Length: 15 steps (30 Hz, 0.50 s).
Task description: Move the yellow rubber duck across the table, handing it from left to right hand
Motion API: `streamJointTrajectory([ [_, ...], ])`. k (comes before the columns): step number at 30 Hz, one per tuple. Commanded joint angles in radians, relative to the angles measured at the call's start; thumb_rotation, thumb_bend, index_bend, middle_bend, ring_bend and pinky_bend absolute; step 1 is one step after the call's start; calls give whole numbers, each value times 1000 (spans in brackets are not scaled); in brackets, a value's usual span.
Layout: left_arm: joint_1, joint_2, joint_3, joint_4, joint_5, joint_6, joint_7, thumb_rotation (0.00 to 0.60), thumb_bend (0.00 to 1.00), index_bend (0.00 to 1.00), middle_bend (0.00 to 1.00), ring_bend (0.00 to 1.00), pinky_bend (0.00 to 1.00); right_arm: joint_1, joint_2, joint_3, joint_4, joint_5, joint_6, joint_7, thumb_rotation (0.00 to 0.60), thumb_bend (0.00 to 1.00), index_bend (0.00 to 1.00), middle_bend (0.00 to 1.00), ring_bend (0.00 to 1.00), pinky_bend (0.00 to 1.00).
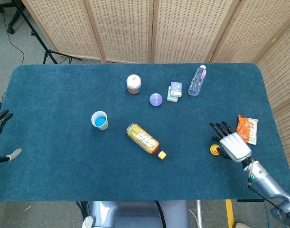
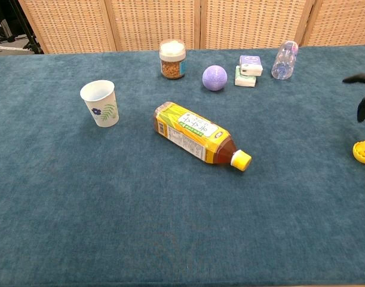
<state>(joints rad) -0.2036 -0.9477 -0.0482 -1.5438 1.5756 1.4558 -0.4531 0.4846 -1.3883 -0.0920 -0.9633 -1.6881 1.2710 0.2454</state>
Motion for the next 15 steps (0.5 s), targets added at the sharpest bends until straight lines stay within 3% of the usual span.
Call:
streamJointTrajectory([
  [1,4,-2,-2,0,-6,4,5,600,206,18,0,0,0,-42,74,41,-109,29,94,5,600,450,337,0,0,0],
  [3,9,-7,-4,1,-14,11,13,600,206,9,0,0,0,-74,112,62,-183,58,141,2,600,319,289,0,0,0],
  [5,15,-13,-7,2,-21,19,24,600,204,1,0,0,0,-99,139,76,-244,84,166,-3,600,92,215,0,0,0],
  [7,24,-21,-9,4,-31,30,38,600,201,0,0,0,0,-128,160,89,-301,108,197,0,600,3,139,0,0,0],
  [11,44,-44,-11,14,-65,39,65,600,185,0,0,0,0,-195,184,106,-396,150,266,-30,600,0,14,0,0,0],
  [15,66,-61,-8,27,-91,42,76,600,178,0,0,0,0,-250,200,116,-471,184,306,-52,600,0,0,0,0,0],
])
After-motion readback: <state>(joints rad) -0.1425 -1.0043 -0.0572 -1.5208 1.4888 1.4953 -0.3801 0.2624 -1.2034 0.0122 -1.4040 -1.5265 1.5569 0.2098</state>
